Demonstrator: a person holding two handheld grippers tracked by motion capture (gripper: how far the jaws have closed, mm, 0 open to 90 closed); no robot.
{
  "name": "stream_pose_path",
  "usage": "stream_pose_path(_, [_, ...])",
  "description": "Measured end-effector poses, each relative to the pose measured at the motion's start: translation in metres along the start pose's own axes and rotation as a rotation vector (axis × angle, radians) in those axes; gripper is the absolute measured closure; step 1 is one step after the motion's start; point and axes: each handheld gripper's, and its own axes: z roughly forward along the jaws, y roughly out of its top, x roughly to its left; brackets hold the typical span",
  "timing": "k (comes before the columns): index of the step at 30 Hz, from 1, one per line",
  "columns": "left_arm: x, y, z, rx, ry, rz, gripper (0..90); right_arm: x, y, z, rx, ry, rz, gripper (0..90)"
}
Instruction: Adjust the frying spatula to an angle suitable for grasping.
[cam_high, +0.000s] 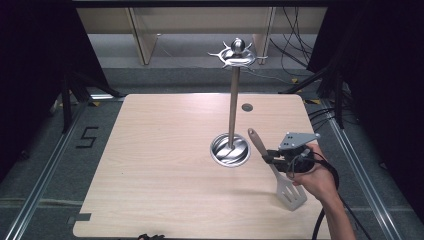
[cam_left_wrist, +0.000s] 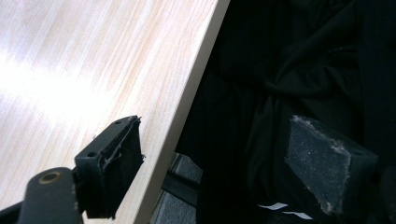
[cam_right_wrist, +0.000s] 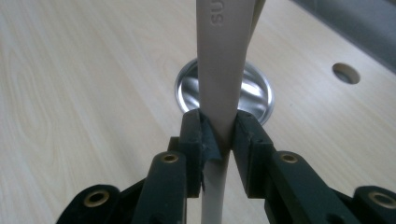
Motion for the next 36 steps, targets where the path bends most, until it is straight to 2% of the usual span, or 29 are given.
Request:
stream_pose_path(1, [0.000, 0.000, 0.000, -0.002, -0.001, -0.001, 17.5, 0.000, 0.000, -0.002, 0.003, 0.010, 0.024, 75.1])
stream_pose_path(2, [0.000, 0.000, 0.000, -0.002, -0.001, -0.001, 17.5, 0.000, 0.000, -0.002, 0.003, 0.010, 0.024, 75.1])
stream_pose_path(3, [0.000, 0.000, 0.000, -0.004, 0.010, -0.003, 17.5, -0.001, 0.001, -0.004, -0.024, -0.002, 0.028, 75.1])
stream_pose_path(5, [0.001, 0.000, 0.001, 0.003, -0.008, 0.000, 17.4, -0.003, 0.002, -0.005, -0.051, 0.004, 0.028, 75.1])
stream_pose_path(9, [0.000, 0.000, 0.000, 0.000, 0.000, -0.001, 17.5, -0.003, 0.004, -0.010, -0.066, 0.014, 0.055, 75.1])
stream_pose_path(12, [0.000, 0.000, 0.000, -0.001, -0.002, -0.002, 17.5, -0.003, 0.006, -0.012, -0.084, 0.006, 0.057, 75.1])
stream_pose_path(15, [0.000, 0.000, 0.000, -0.001, -0.003, -0.003, 17.5, -0.005, 0.008, -0.016, -0.142, 0.003, 0.057, 75.1])
stream_pose_path(17, [0.000, 0.000, 0.001, -0.002, -0.004, -0.003, 17.5, -0.005, 0.009, -0.018, -0.132, 0.019, 0.055, 75.1])
stream_pose_path(18, [0.000, 0.000, 0.001, 0.000, -0.021, -0.001, 17.5, -0.004, 0.009, -0.017, -0.171, 0.012, 0.079, 75.1])
stream_pose_path(20, [0.000, 0.000, 0.001, 0.001, -0.021, -0.003, 17.5, -0.006, 0.009, -0.019, -0.155, 0.026, 0.069, 75.1])
stream_pose_path(21, [0.000, 0.000, 0.001, 0.000, -0.021, -0.002, 17.5, -0.006, 0.010, -0.017, -0.186, 0.014, 0.072, 75.1])
stream_pose_path(22, [0.000, 0.000, 0.002, 0.001, -0.021, -0.004, 17.5, -0.007, 0.011, -0.017, -0.187, 0.017, 0.064, 75.1])
stream_pose_path(23, [0.000, 0.000, 0.001, 0.009, -0.028, -0.003, 17.5, -0.005, 0.012, -0.018, -0.190, 0.019, 0.093, 75.1])
stream_pose_path(25, [0.000, 0.000, 0.002, 0.002, -0.023, -0.004, 17.5, -0.008, 0.014, -0.018, -0.206, 0.033, 0.050, 75.1])
stream_pose_path(26, [0.000, 0.000, 0.002, 0.002, -0.023, -0.004, 17.5, -0.008, 0.014, -0.018, -0.206, 0.033, 0.050, 75.1])
stream_pose_path(27, [0.000, 0.000, 0.002, 0.002, -0.023, -0.004, 17.5, -0.004, 0.017, -0.018, -0.220, 0.037, 0.080, 75.1])
stream_pose_path(31, [0.000, 0.000, 0.003, 0.003, -0.012, -0.005, 17.5, -0.004, 0.023, -0.018, -0.233, 0.036, 0.071, 75.1])
stream_pose_path(32, [0.000, 0.000, 0.003, 0.003, -0.012, -0.005, 17.5, -0.005, 0.025, -0.018, -0.235, 0.043, 0.052, 75.1])
stream_pose_path(34, [0.000, 0.000, 0.003, 0.003, -0.009, -0.007, 17.5, -0.005, 0.027, -0.017, -0.249, 0.039, 0.058, 75.1])
stream_pose_path(35, [0.000, 0.000, 0.002, 0.002, -0.006, -0.011, 17.5, -0.006, 0.030, -0.018, -0.244, 0.054, 0.049, 75.1])
stream_pose_path(36, [0.000, 0.000, 0.002, 0.002, -0.006, -0.011, 17.5, -0.004, 0.032, -0.016, -0.266, 0.038, 0.067, 75.1])
